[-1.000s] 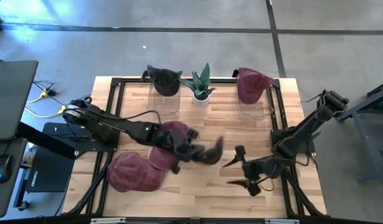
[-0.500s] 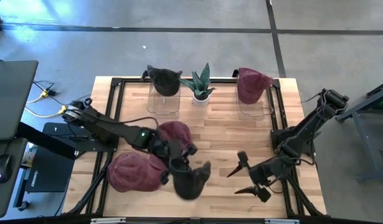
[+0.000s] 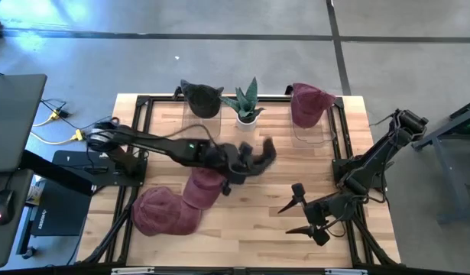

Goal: Pick & Place hat
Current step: Put the black cap into the left transparent bin

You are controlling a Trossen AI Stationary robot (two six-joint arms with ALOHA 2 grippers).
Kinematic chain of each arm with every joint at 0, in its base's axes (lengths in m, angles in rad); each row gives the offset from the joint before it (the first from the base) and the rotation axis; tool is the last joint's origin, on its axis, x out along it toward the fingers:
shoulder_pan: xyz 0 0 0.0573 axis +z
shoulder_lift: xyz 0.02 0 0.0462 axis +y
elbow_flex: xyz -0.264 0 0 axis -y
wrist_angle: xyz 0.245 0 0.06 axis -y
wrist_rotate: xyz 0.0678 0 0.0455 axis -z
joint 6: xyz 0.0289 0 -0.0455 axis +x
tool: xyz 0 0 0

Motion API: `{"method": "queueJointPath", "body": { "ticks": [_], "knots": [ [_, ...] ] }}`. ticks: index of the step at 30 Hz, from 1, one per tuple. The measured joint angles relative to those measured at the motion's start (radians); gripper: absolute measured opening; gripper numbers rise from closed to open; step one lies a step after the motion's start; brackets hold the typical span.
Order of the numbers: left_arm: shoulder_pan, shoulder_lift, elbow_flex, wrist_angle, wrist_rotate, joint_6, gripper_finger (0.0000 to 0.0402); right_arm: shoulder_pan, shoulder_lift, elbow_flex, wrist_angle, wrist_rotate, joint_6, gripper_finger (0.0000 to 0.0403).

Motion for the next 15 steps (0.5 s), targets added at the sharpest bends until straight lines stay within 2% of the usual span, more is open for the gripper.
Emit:
{"method": "queueJointPath", "body": {
  "ticks": [9, 15],
  "knots": [
    [-0.055, 0.243, -0.001, 0.045, 0.252, -0.145, 0.0001, -0.005, 0.013, 0.0, -0.174, 0.083, 0.165, 0.0298],
    [-0.105, 0.286, -0.001, 0.072, 0.289, -0.209, 0.0001, -0.064, 0.131, 0.0, -0.127, -0.002, 0.159, 0.0298]
  ]
}}
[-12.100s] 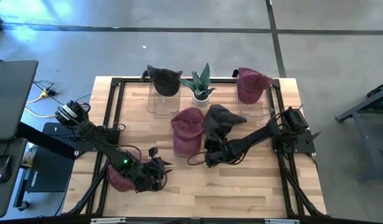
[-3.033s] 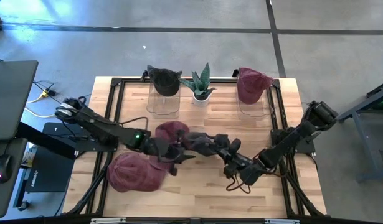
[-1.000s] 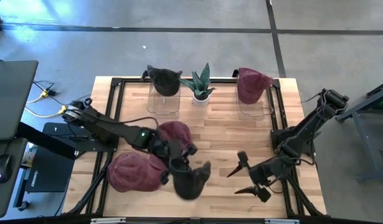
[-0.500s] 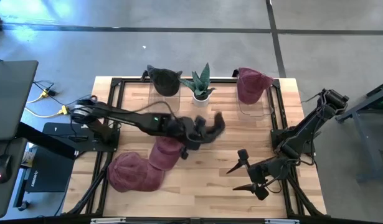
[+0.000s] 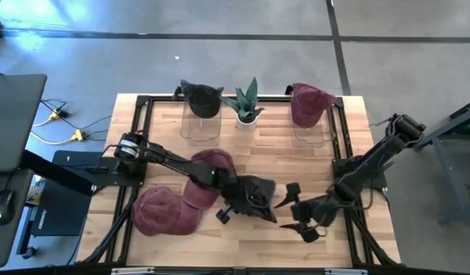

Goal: Pick & Place hat
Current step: Put the black cap into the left transparent bin

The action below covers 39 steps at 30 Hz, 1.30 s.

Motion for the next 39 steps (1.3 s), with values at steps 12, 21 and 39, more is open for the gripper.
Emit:
{"method": "queueJointPath", "body": {
  "ticks": [12, 21, 39],
  "knots": [
    [-0.03, 0.0, 0.001, -0.01, 0.195, -0.114, 0.0162, -0.066, 0.155, -0.001, 0.063, 0.0, 0.151, 0.0298],
    [-0.07, -0.016, 0.001, -0.087, -0.031, -0.12, 0.0195, -0.133, 0.208, 0.005, 0.275, -0.144, 0.148, 0.0283],
    [-0.083, -0.014, 0.043, -0.467, 0.038, -0.243, 0.0109, -0.193, 0.47, 0.315, -0.412, -0.224, 0.249, 0.0016]
  ]
}}
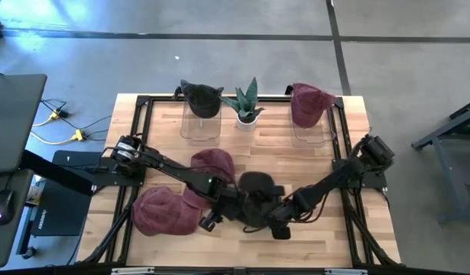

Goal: Pick & Place hat
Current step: Put the black cap into the left transparent bin

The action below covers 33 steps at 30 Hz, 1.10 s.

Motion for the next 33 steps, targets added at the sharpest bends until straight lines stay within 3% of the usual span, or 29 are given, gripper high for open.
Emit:
{"method": "queueJointPath", "body": {
  "ticks": [4, 11, 15, 17, 19, 24, 27, 30, 33],
  "knots": [
    [-0.012, 0.0, 0.03, -0.037, -0.06, -0.029, 0.0089, 0.008, -0.018, -0.001, -0.092, 0.047, 0.06, 0.0032],
    [-0.053, -0.001, 0.042, 0.221, -0.23, 0.105, 0.0048, 0.031, -0.045, -0.001, -0.105, 0.056, 0.058, 0.0006],
    [-0.038, 0.082, 0.034, 0.296, -0.313, 0.22, 0.0051, 0.058, -0.046, -0.001, -0.103, 0.065, 0.056, 0.0006],
    [-0.03, 0.102, 0.024, 0.299, -0.327, 0.247, 0.0067, 0.064, -0.046, -0.001, -0.1, 0.062, 0.056, 0.0008],
    [-0.02, 0.109, 0.039, 0.404, -0.316, 0.258, 0.0093, 0.068, -0.046, -0.001, -0.1, 0.063, 0.055, 0.0006],
    [-0.017, 0.117, 0.032, 0.406, -0.316, 0.244, 0.0186, 0.068, -0.046, -0.002, -0.091, 0.061, 0.044, 0.0004],
    [-0.016, 0.114, 0.035, 0.41, -0.428, 0.215, 0.0229, 0.068, -0.046, -0.002, -0.085, 0.057, 0.04, 0.0005],
    [-0.015, 0.113, 0.034, 0.352, -0.514, 0.175, 0.0245, 0.068, -0.046, -0.002, -0.079, 0.05, 0.038, 0.0002],
    [0.01, 0.113, 0.034, 0.3, -0.408, 0.126, 0.0242, 0.063, -0.046, -0.01, -0.071, 0.049, 0.046, 0.0003]
  ]
}}
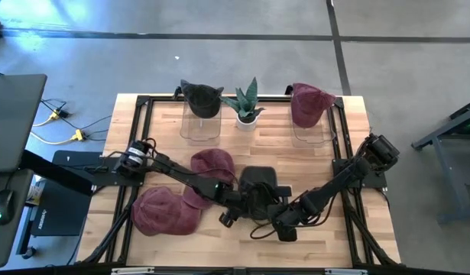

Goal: Pick & Place hat
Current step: Put the black cap into the left transparent bin

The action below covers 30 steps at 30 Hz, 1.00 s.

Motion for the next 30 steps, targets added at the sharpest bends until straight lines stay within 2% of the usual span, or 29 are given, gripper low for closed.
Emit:
{"method": "queueJointPath", "body": {
  "ticks": [3, 5, 7, 17, 21, 25, 30],
  "knots": [
    [0.027, 0.04, 0.001, -0.02, 0.24, -0.058, 0.0227, -0.014, 0.0, -0.028, 0.001, -0.011, 0.024, 0.0003],
    [0.034, 0.04, 0.002, -0.054, 0.364, -0.065, 0.0214, -0.028, 0.0, -0.05, -0.004, -0.028, 0.038, 0.0002],
    [0.026, 0.041, 0.002, -0.07, 0.426, -0.066, 0.0198, -0.035, -0.001, -0.072, -0.008, -0.042, 0.057, 0.0002],
    [-0.001, -0.063, 0.015, -0.191, 0.342, -0.088, 0.0135, -0.049, -0.005, -0.095, 0.0, -0.065, 0.061, 0.0004],
    [-0.012, -0.086, 0.054, -0.177, 0.278, -0.086, 0.0129, -0.047, -0.013, -0.097, -0.003, -0.058, 0.055, 0.0002],
    [-0.018, -0.084, 0.064, -0.155, 0.258, -0.084, 0.0129, -0.042, -0.038, -0.097, 0.005, -0.016, 0.045, 0.0003],
    [-0.014, -0.01, 0.062, -0.097, 0.252, -0.089, 0.0129, -0.031, -0.051, -0.097, 0.047, 0.029, 0.026, 0.0006]
  ]
}}
